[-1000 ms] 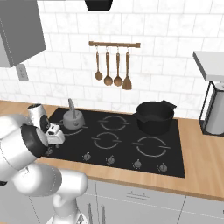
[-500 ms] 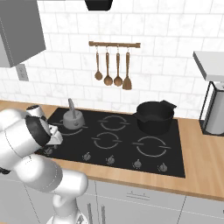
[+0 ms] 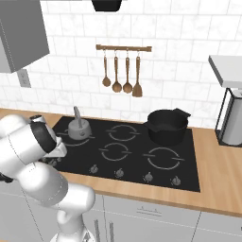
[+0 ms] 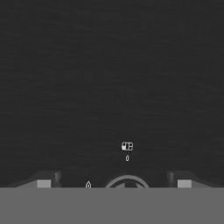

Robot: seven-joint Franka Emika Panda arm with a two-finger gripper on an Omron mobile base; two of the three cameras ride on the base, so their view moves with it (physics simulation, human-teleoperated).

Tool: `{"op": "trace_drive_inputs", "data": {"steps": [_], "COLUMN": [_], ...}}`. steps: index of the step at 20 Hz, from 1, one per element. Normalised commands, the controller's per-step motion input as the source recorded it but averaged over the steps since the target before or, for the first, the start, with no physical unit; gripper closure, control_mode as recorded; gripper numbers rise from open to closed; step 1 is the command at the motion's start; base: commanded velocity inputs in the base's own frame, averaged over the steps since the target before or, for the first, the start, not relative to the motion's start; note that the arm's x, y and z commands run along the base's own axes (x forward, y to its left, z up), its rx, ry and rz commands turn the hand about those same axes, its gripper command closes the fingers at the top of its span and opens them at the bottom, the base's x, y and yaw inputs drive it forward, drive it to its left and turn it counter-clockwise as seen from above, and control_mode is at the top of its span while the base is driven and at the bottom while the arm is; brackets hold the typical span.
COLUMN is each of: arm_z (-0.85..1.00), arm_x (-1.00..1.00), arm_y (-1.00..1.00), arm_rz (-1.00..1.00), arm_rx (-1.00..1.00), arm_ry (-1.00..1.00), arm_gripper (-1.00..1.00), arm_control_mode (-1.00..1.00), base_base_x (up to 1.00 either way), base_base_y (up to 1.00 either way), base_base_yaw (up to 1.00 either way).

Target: Pick the kettle from the counter and place it on a stove burner. Then turn the burner on.

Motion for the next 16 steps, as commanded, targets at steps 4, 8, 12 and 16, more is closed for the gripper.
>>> {"op": "trace_drive_inputs", "data": {"steps": [4,8,12,16], "arm_z": [-0.03,-0.01,0.0,-0.1], "arm_x": [-0.05,-0.28,-0.04,-0.04], "arm_y": [-0.05,-0.08,0.0,-0.2], "arm_rz": [0.0,0.0,0.0,0.0], "arm_rx": [0.0,0.0,0.0,0.0], "arm_ry": [0.0,0.0,0.0,0.0], "arm_gripper": [-1.0,-1.0,-1.0,-1.0], "arm_control_mode": [-1.0,-1.0,-1.0,-1.0], "base_base_x": [0.0,0.0,0.0,0.0], "base_base_y": [0.0,0.0,0.0,0.0], "base_base_yaw": [0.0,0.0,0.0,0.0]}}
